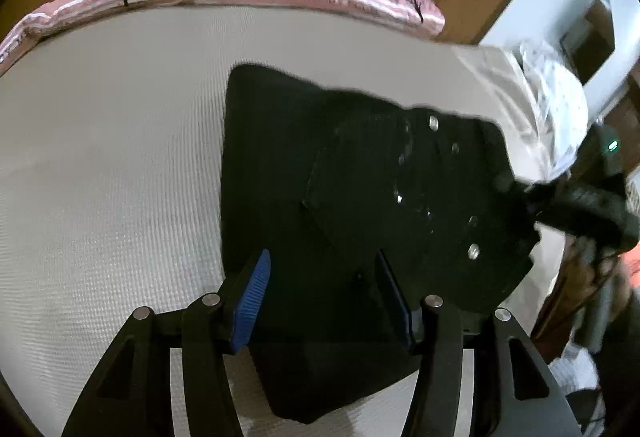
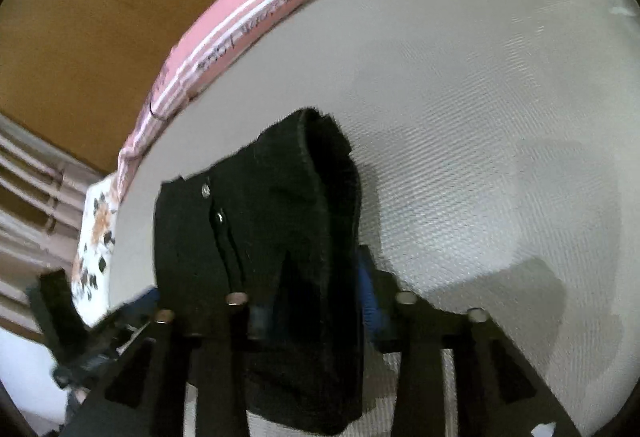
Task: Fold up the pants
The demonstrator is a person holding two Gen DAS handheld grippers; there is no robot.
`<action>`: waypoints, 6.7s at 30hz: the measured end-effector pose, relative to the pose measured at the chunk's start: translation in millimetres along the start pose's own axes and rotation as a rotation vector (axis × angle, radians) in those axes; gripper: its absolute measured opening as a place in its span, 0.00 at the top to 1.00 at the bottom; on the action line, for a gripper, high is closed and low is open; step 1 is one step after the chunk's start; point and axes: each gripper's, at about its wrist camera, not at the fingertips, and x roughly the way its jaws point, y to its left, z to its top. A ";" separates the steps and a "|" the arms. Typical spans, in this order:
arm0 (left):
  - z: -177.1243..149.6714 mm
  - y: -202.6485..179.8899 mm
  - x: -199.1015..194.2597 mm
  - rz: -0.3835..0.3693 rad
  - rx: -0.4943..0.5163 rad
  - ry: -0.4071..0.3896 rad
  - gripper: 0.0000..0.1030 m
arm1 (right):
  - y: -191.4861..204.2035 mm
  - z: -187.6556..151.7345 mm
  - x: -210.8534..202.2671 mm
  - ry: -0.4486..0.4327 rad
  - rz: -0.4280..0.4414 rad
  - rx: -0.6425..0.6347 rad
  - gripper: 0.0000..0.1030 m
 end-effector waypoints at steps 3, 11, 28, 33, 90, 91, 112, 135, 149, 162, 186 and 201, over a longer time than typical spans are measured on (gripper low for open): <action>-7.1 0.0 0.4 0.000 0.019 -0.006 0.46 | 1.4 -6.5 -19.1 -0.005 0.011 0.005 0.65; -13.1 -3.2 -4.7 0.000 0.057 0.013 0.46 | 24.3 -36.8 -42.2 0.004 -0.037 -0.091 0.90; -16.3 6.2 -19.3 -0.027 0.070 0.028 0.46 | 15.3 -44.3 -39.5 0.025 -0.119 -0.062 0.80; 15.4 17.6 -30.2 0.009 0.046 -0.070 0.46 | 33.7 -25.6 -63.2 -0.100 -0.123 -0.112 0.80; -19.7 7.4 8.8 0.184 -0.006 -0.027 0.36 | 31.4 -48.4 -26.3 -0.051 -0.185 -0.142 0.77; -20.2 6.3 9.1 0.184 -0.007 -0.028 0.36 | 32.3 -49.7 -26.6 -0.052 -0.190 -0.147 0.77; -34.7 -7.9 3.0 0.274 0.037 -0.064 0.36 | 44.8 -61.5 -35.6 -0.037 -0.184 -0.245 0.62; -15.7 52.0 6.8 -0.220 -0.307 0.062 0.36 | -40.6 -34.3 -22.1 0.069 0.121 0.075 0.45; -0.7 64.7 22.8 -0.343 -0.329 0.048 0.36 | -25.5 -16.4 19.9 0.159 0.269 0.031 0.45; 5.8 61.3 30.9 -0.390 -0.296 0.000 0.59 | -18.2 -5.7 37.2 0.135 0.294 0.060 0.59; 18.7 20.2 27.0 -0.056 -0.130 0.031 0.76 | 6.0 -11.6 33.0 0.079 0.138 0.044 0.66; 13.5 6.0 3.4 0.006 -0.042 0.005 0.86 | 46.0 -14.6 10.3 0.042 0.079 0.000 0.79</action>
